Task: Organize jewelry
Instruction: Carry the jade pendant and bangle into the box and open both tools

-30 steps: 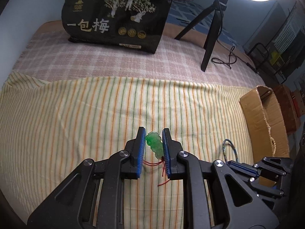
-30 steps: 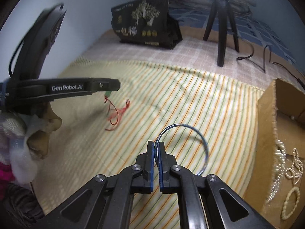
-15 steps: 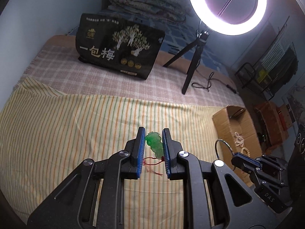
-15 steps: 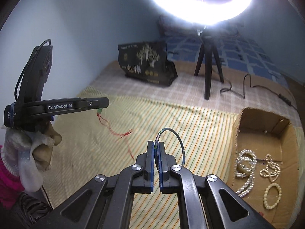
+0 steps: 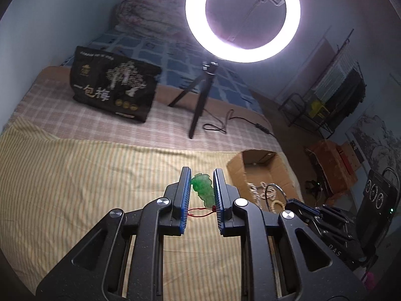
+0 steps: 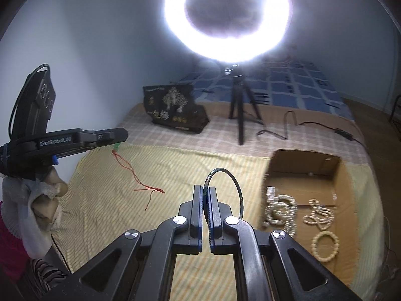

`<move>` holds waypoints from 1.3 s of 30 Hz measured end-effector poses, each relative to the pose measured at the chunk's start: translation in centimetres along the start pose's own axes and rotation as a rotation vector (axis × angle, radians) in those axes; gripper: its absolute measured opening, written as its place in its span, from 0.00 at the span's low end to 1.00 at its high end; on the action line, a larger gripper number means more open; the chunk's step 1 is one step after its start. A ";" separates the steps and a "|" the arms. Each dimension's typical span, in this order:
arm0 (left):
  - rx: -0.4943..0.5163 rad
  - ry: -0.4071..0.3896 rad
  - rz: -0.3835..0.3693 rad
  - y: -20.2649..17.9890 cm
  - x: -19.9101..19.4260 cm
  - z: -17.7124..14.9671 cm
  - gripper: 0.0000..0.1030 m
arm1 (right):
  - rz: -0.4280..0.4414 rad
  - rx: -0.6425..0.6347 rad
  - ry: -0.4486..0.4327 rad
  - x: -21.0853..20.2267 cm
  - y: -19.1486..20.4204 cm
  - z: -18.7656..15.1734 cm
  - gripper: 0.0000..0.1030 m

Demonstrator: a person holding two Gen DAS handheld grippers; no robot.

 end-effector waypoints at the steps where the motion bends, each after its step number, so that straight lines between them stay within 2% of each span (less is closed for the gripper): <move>1: 0.009 -0.001 -0.009 -0.7 0.0 -0.1 0.16 | -0.011 0.007 -0.007 -0.6 -0.6 -0.1 0.00; 14: 0.132 0.003 -0.143 -10.2 -0.1 -1.6 0.16 | -0.113 0.107 -0.054 -5.9 -7.0 -1.7 0.01; 21: 0.184 0.014 -0.186 -14.3 0.9 -1.9 0.16 | -0.142 0.155 -0.058 -7.5 -9.8 -2.7 0.01; 31: 0.226 0.011 -0.201 -18.8 3.2 -0.1 0.16 | -0.138 0.190 -0.037 -7.9 -12.1 -4.3 0.01; 39: 0.260 0.022 -0.167 -21.7 6.8 1.2 0.16 | -0.109 0.231 -0.033 -8.2 -14.0 -5.4 0.01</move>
Point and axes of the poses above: each gripper's, at about its wrist camera, not at the fingertips, and x roughly the way its jaws point, y to its left, z to its top, the point moved 1 cm from there along x, roughly the way its jaws point, and after that the axes turned 10 degrees about z, right-handed, at the moved point
